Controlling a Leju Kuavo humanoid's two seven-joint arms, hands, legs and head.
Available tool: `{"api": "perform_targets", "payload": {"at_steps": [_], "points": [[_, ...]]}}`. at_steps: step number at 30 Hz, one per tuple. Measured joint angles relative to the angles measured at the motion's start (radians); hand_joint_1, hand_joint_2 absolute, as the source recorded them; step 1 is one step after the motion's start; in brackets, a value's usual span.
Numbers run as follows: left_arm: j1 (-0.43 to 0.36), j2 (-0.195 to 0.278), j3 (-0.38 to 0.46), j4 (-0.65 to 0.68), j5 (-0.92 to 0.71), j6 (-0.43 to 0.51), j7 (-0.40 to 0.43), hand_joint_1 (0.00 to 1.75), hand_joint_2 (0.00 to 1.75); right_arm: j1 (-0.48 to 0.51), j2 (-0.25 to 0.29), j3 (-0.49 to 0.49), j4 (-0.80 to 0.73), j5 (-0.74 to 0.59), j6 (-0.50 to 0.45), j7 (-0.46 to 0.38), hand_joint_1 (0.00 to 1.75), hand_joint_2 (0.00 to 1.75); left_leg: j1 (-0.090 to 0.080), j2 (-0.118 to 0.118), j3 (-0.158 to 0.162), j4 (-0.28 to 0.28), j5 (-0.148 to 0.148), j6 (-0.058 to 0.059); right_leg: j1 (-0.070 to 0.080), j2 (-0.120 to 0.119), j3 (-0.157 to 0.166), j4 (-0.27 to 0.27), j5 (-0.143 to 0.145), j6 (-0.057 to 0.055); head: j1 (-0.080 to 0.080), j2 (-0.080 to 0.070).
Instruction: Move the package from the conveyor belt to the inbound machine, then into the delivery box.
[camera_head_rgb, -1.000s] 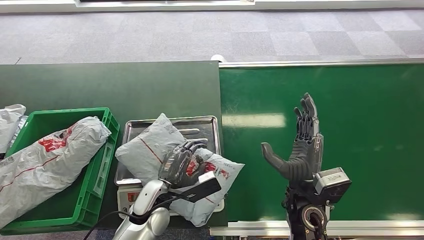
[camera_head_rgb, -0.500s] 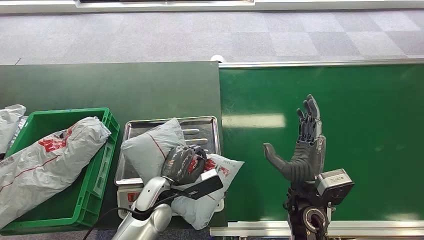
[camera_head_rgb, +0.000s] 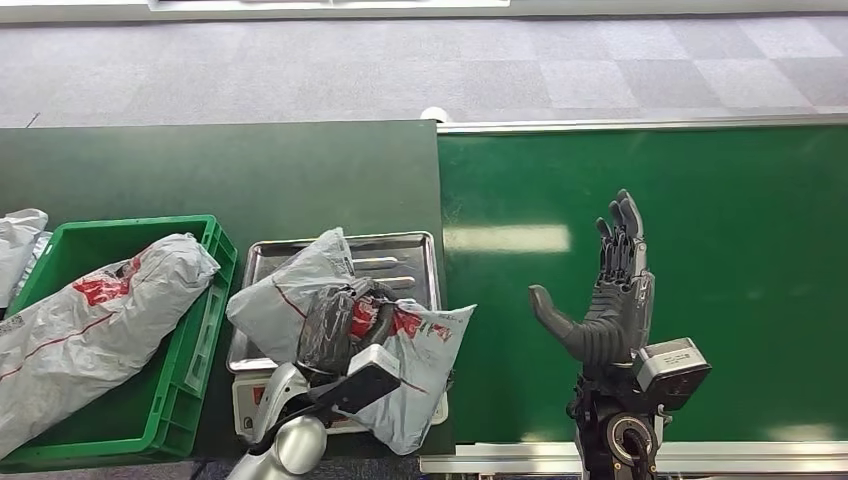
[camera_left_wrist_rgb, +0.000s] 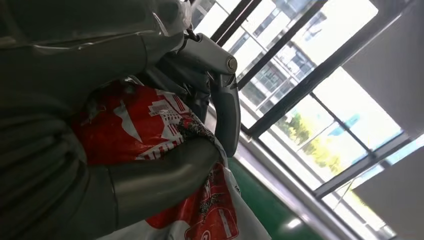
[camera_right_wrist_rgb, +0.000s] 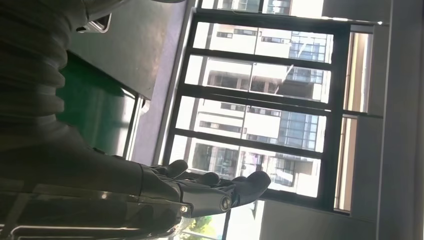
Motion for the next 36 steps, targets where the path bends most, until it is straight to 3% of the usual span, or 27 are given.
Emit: {"api": "perform_targets", "payload": {"at_steps": [7, 17, 24, 36], "points": [[0.055, 0.018, 0.031, -0.192, 0.159, 0.097, -0.082, 1.75, 1.75, -0.011, 0.0, 0.002, 0.006, -0.014, -0.003, -0.002, 0.0, 1.75, 0.0, 0.0, -0.003, 0.0, 0.0, 0.0, 0.0, 0.0, -0.003, 0.0, 0.0, 0.0, 0.0, 0.0], [0.086, 0.036, 0.077, -0.28, 0.189, 0.181, -0.129, 1.75, 1.75, -0.023, -0.001, 0.002, 0.016, -0.023, -0.009, -0.01, 0.0, 1.75, 0.0, 0.0, -0.003, 0.0, 0.0, 0.0, 0.0, 0.0, -0.003, 0.0, 0.0, 0.0, 0.0, 0.0], [0.067, 0.067, 0.197, -0.353, 0.184, 0.299, -0.147, 1.75, 1.75, -0.023, -0.006, 0.002, 0.028, -0.03, -0.019, -0.014, 0.0, 1.75, 0.001, 0.0, -0.003, 0.0, 0.0, 0.0, 0.001, 0.0, -0.004, 0.0, 0.0, 0.0, 0.0, 0.0], [0.04, 0.119, 0.394, -0.395, 0.226, 0.352, -0.205, 1.75, 1.75, -0.012, -0.017, 0.001, 0.049, -0.04, -0.032, -0.016, 0.0, 1.75, 0.001, 0.0, -0.004, 0.0, 0.0, 0.0, 0.0, 0.0, -0.005, 0.0, 0.0, 0.0, 0.0, 0.0]]}}
